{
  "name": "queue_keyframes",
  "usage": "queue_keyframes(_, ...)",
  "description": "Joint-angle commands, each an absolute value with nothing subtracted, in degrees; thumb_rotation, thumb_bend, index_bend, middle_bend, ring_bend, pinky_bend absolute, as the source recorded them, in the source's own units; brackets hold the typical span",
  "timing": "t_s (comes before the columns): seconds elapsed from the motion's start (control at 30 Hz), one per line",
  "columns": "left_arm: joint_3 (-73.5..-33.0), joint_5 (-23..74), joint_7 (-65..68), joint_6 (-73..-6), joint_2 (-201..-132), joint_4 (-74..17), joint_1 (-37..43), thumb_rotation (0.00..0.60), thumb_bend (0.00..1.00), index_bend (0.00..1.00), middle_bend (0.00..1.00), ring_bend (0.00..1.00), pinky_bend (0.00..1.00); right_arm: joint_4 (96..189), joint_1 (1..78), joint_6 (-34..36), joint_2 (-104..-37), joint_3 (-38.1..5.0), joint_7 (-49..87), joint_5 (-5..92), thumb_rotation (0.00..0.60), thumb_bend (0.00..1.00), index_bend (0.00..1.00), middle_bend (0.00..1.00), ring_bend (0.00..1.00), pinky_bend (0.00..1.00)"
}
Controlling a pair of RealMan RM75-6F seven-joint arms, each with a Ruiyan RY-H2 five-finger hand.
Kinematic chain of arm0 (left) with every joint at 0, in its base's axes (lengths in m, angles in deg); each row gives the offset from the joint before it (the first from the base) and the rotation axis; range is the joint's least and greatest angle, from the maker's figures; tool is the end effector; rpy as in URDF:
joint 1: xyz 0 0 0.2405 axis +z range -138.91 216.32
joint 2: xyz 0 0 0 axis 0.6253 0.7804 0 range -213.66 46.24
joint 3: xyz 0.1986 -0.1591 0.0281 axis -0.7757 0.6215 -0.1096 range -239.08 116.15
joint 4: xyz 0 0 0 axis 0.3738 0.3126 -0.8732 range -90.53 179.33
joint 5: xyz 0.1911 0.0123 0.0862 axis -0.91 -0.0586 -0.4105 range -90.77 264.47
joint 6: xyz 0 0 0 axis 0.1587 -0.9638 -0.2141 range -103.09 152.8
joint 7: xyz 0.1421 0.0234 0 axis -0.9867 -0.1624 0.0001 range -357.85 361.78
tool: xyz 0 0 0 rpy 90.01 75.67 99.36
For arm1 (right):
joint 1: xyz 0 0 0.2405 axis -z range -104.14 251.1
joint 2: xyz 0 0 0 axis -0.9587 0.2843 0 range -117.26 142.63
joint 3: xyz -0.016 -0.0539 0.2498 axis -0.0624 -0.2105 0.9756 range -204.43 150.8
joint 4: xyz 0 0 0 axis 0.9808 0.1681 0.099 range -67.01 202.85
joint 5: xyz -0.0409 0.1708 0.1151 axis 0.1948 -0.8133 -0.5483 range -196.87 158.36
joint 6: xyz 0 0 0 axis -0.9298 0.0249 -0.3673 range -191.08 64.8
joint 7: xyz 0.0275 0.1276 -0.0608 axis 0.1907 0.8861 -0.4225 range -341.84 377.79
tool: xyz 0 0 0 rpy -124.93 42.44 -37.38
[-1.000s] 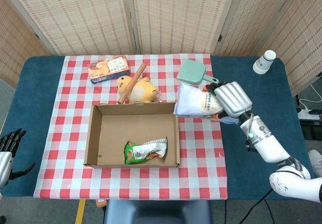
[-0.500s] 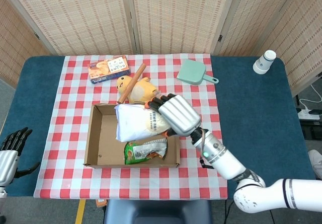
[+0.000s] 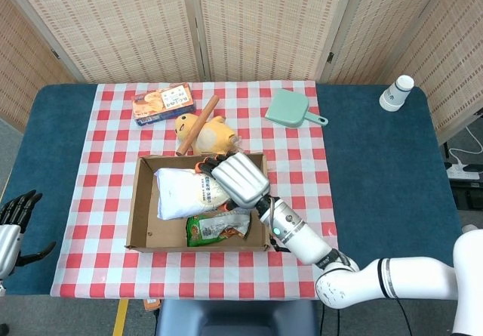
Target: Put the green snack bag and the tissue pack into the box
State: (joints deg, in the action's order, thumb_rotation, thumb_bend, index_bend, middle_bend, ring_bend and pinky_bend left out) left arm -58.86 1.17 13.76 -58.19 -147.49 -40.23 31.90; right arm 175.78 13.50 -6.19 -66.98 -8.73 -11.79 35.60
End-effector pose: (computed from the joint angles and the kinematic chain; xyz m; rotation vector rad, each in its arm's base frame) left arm -0.3345 0.1937 0.1715 -1.3776 -0.9622 -0.9550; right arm 0.0232 -0.3309 0.0358 2.0514 -0.7475 1.2542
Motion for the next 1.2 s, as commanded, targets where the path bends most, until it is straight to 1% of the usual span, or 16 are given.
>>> queue_keyframes(0.03, -58.9, 1.11, 13.75, -58.25, -147.48, -40.24, 31.93, 0.6, 0.2, 0.0, 0.0, 0.0, 0.07, 177.64, 12.38, -9.55, -64.06, -8.49, -10.93, 30.85, 0.6, 0.0, 0.0, 0.0, 0.0, 0.0)
queue_keyframes(0.4, -58.85, 1.08, 13.87, -58.69, -147.42, -40.29, 32.14, 0.6, 0.2, 0.0, 0.0, 0.0, 0.07, 179.89, 13.36, -7.37, -60.9, -8.44, -8.8, 32.32, 0.6, 0.0, 0.0, 0.0, 0.0, 0.0)
queue_keyframes(0.5, -58.94, 1.01, 13.84, -58.68, -147.41, -40.21, 32.18, 0.6, 0.2, 0.0, 0.0, 0.0, 0.07, 181.77, 15.07, -5.0, -58.16, -9.19, -9.55, 33.93, 0.6, 0.0, 0.0, 0.0, 0.0, 0.0)
queue_keyframes(0.57, -58.99, 0.99, 13.91, -58.71, -147.4, -40.15, 32.24, 0.6, 0.2, 0.0, 0.0, 0.0, 0.07, 183.21, 17.06, -2.14, -55.69, -9.99, -10.66, 35.14, 0.6, 0.0, 0.0, 0.0, 0.0, 0.0)
queue_keyframes(0.67, -59.03, 0.94, 14.03, -58.92, -147.32, -40.1, 32.39, 0.6, 0.2, 0.0, 0.0, 0.0, 0.07, 186.08, 22.01, 3.92, -50.5, -12.48, -13.22, 36.65, 0.6, 0.0, 0.0, 0.0, 0.0, 0.0)
queue_keyframes(0.77, -59.07, 0.95, 14.07, -59.1, -147.29, -40.08, 32.54, 0.6, 0.2, 0.0, 0.0, 0.0, 0.07, 188.62, 28.69, 9.8, -44.42, -16.44, -14.19, 39.5, 0.6, 0.0, 0.0, 0.0, 0.0, 0.0)
queue_keyframes(0.83, -59.08, 1.01, 13.93, -59.03, -147.35, -40.02, 32.55, 0.6, 0.2, 0.0, 0.0, 0.0, 0.07, 188.74, 33.98, 13.81, -40.78, -19.81, -13.35, 43.07, 0.6, 0.0, 0.0, 0.0, 0.0, 0.0)
queue_keyframes(0.93, -59.08, 1.18, 13.44, -58.7, -147.48, -39.84, 32.44, 0.6, 0.2, 0.0, 0.0, 0.0, 0.07, 186.74, 41.49, 18.91, -37.23, -24.51, -10.42, 47.9, 0.6, 0.0, 0.0, 0.0, 0.0, 0.0)
queue_keyframes(1.07, -58.89, 1.45, 13.32, -58.59, -147.53, -39.86, 32.37, 0.6, 0.2, 0.0, 0.0, 0.0, 0.07, 179.86, 50.23, 24.57, -36.91, -28.88, -0.92, 54.48, 0.6, 0.0, 0.0, 0.0, 0.0, 0.0)
queue_keyframes(1.2, -59.1, 0.99, 12.95, -58.78, -147.5, -40.14, 32.41, 0.6, 0.2, 0.0, 0.0, 0.0, 0.07, 168.08, 58.02, 30.21, -41.23, -30.88, 11.83, 58.81, 0.6, 0.0, 0.0, 0.0, 0.0, 0.0)
